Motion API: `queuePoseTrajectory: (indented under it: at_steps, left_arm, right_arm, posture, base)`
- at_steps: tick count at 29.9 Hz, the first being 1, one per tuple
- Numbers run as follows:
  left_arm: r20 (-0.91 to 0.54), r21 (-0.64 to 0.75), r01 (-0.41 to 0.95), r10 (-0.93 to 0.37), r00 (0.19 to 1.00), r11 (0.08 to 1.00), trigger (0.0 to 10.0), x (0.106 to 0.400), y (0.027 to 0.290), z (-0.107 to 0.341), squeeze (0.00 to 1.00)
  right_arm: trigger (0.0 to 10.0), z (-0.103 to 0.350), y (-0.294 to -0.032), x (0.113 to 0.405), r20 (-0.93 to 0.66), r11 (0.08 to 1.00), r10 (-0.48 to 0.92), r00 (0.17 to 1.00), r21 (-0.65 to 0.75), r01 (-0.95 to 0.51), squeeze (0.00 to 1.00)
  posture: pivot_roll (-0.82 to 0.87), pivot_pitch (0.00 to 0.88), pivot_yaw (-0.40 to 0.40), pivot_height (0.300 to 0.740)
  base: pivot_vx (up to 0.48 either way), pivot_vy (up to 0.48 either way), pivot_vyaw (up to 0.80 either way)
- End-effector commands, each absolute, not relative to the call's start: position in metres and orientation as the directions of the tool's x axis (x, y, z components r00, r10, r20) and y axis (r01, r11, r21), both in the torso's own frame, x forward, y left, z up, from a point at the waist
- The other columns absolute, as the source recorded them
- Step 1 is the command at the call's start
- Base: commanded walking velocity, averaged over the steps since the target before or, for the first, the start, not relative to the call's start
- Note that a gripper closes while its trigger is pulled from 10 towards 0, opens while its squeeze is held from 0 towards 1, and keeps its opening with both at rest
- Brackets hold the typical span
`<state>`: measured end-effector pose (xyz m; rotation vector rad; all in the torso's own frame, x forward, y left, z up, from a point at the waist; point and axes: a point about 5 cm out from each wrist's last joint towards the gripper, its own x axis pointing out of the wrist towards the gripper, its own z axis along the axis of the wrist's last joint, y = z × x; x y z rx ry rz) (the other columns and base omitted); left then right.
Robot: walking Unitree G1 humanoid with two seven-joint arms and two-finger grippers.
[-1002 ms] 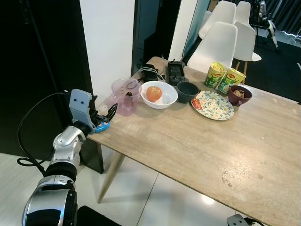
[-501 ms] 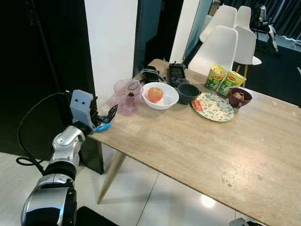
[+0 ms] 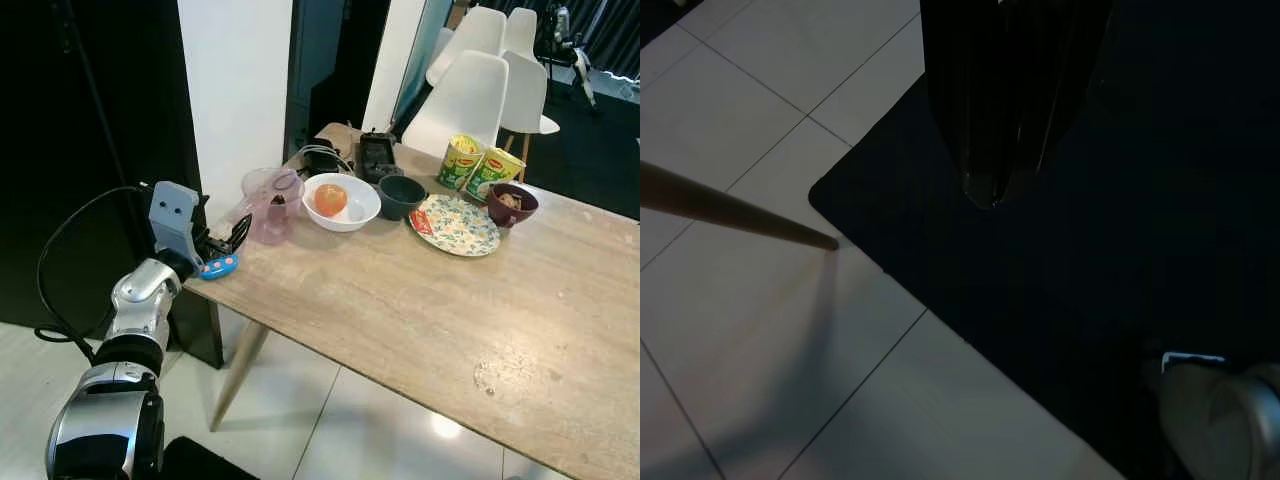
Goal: Restocking fridge
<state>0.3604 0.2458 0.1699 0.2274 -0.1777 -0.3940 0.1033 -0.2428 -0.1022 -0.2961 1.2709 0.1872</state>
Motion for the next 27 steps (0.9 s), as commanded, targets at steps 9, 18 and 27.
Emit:
queuePoseTrajectory:
  at_steps: [9, 18, 27]
  left_arm:
    - [0.122, 0.278, 0.425, -0.470, 0.874, 0.861, 10.0, 0.367, 0.224, 0.173, 0.00]
    - [0.094, 0.280, 0.459, -0.500, 0.861, 0.843, 10.0, 0.368, 0.215, 0.167, 0.00]
    - [0.070, 0.301, 0.448, -0.487, 0.870, 0.842, 10.0, 0.366, 0.217, 0.164, 0.00]
  right_arm:
    - [10.0, -0.104, -0.250, 0.088, -0.960, 0.946, -0.038, 0.277, -0.124, -0.299, 0.00]
    - [10.0, -0.106, -0.251, 0.076, -0.965, 0.952, -0.039, 0.260, -0.115, -0.284, 0.00]
    - [10.0, -0.106, -0.256, 0.064, -0.967, 0.953, -0.039, 0.250, -0.111, -0.281, 0.00]
  posture:
    - [-0.05, 0.077, -0.117, 0.740]
    - [-0.06, 0.100, -0.100, 0.740]
    - [-0.07, 0.135, -0.101, 0.740]
  base:
    - [0.000, 0.000, 0.00]
    - [0.000, 0.000, 0.00]
    - [0.000, 0.000, 0.00]
